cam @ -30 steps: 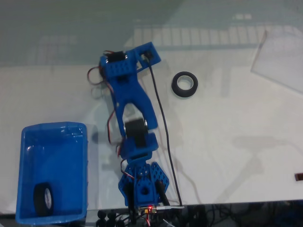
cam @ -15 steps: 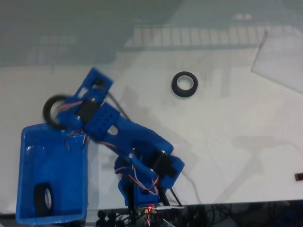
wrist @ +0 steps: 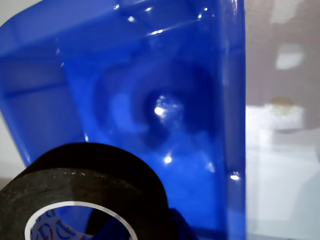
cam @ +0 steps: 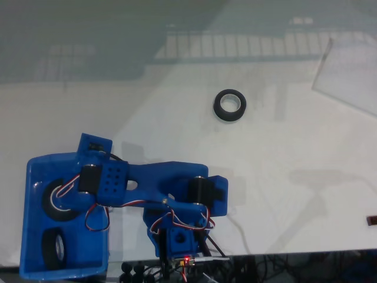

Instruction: Grasp all tape and put them in the bin.

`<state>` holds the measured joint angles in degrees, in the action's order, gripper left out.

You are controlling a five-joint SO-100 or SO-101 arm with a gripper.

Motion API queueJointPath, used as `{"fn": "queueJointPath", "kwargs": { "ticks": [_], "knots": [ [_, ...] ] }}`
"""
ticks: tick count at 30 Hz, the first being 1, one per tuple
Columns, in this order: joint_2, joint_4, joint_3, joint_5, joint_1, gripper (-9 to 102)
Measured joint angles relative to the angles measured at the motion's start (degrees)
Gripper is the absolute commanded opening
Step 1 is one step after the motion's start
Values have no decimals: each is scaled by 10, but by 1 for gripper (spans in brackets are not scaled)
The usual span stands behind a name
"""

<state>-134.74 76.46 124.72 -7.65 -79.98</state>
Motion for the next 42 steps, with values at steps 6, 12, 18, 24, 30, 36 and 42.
{"fn": "queueJointPath", "kwargs": {
  "ticks": [6, 12, 18, 24, 30, 36, 42],
  "knots": [
    [1, -19, -1, 7, -9, 21],
    [16, -40, -1, 7, 24, 23],
    [0, -48, -1, 7, 105, 25],
    [-34, -52, -1, 20, 309, 27],
    [-30, -131, -12, 12, 620, 29],
    [25, -166, -17, -24, 882, 37],
    [125, -175, -27, -50, 1023, 38]
  ]
}}
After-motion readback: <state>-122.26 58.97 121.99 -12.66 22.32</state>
